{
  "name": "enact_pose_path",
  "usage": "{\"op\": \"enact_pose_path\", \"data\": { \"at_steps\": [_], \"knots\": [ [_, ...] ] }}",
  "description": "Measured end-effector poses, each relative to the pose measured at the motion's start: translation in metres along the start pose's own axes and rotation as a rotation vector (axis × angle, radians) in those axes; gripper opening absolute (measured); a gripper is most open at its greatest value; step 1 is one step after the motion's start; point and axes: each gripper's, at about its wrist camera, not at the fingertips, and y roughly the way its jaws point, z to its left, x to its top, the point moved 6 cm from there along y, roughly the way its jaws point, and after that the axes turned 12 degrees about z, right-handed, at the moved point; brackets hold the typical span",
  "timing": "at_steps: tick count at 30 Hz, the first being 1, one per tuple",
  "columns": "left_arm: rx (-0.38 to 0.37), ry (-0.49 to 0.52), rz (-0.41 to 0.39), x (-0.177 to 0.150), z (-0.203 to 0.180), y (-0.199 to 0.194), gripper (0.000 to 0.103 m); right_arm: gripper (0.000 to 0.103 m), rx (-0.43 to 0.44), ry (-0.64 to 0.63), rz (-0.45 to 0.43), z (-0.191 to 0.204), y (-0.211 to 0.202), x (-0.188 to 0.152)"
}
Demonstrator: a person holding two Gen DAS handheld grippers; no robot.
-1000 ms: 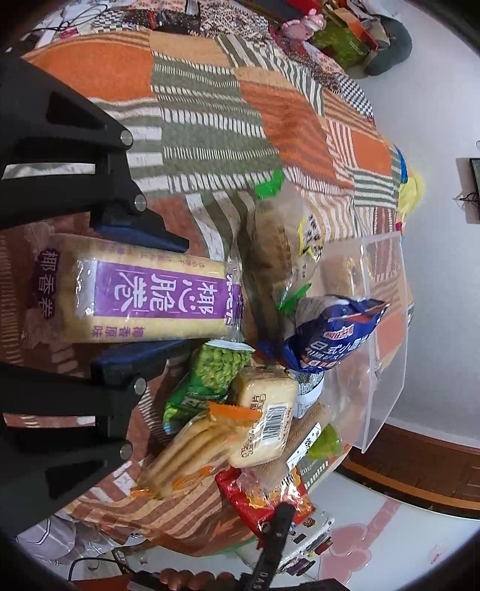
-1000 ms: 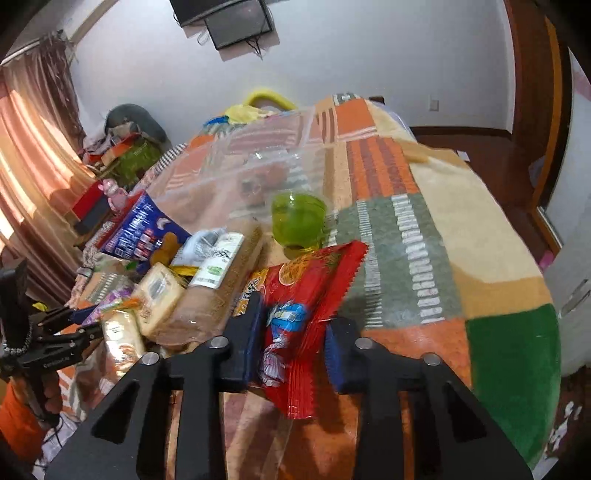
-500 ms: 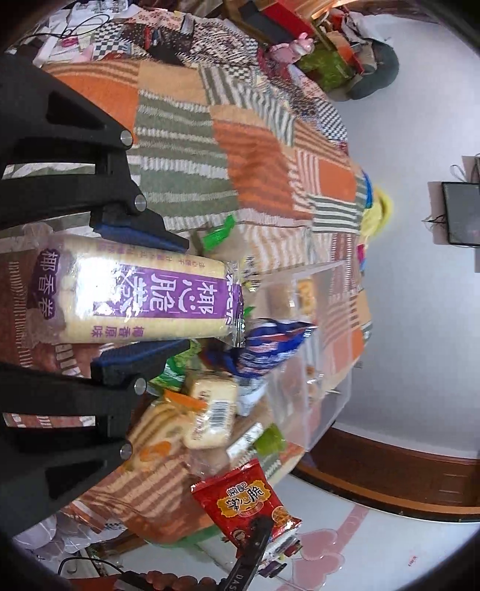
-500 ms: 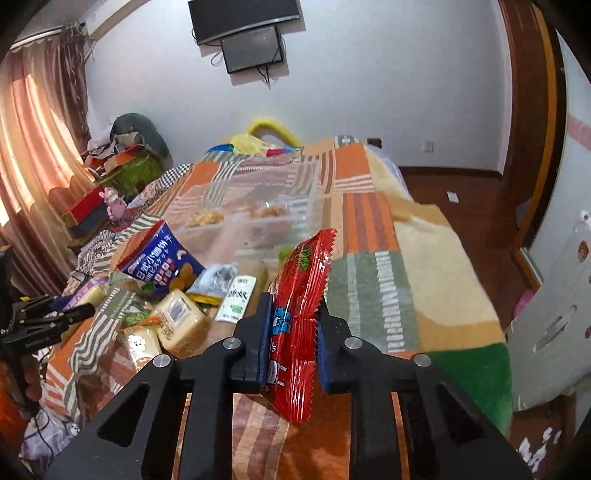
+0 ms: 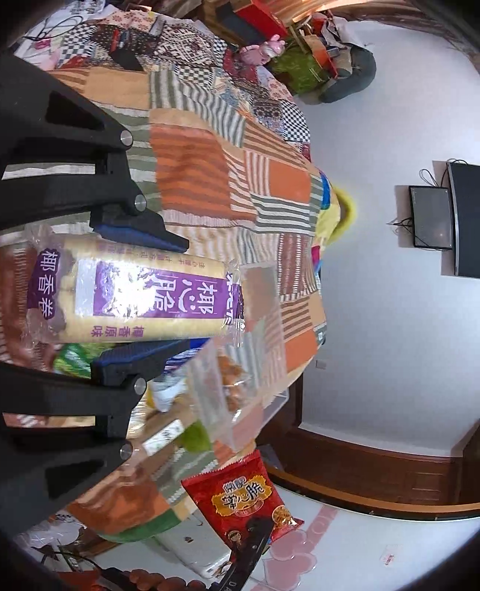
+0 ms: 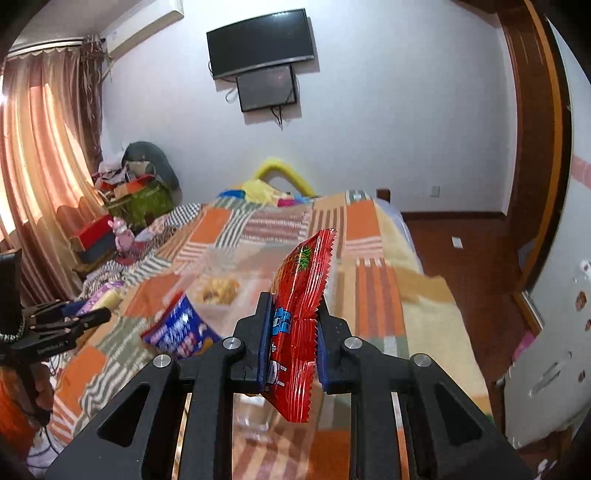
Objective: Organize snacks
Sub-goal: 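Lift both packs over the clear box and release them inside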
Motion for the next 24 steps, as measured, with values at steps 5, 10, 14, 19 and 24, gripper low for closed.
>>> {"op": "enact_pose_path", "data": {
  "at_steps": [5, 10, 14, 19, 24],
  "knots": [
    [-0.004, -0.004, -0.019, 0.027, 0.0, 0.011, 0.045, 0.018, 0.013, -0.002, -0.026, 0.009, 0.014, 0.021],
    [0.006, -0.015, -0.018, 0.056, 0.002, 0.032, 0.046, 0.018, 0.017, -0.012, -0.032, 0.018, 0.031, 0.037],
    [0.005, -0.02, 0.001, 0.072, 0.002, 0.05, 0.045, 0.018, 0.024, -0.014, -0.017, 0.026, 0.052, 0.048],
    [0.003, -0.025, 0.033, 0.088, 0.003, 0.079, 0.045, 0.018, 0.024, -0.023, 0.017, 0.031, 0.076, 0.05],
    [0.003, -0.036, 0.08, 0.097, 0.003, 0.11, 0.045, 0.018, 0.042, -0.014, 0.081, 0.035, 0.105, 0.047]
  ]
}}
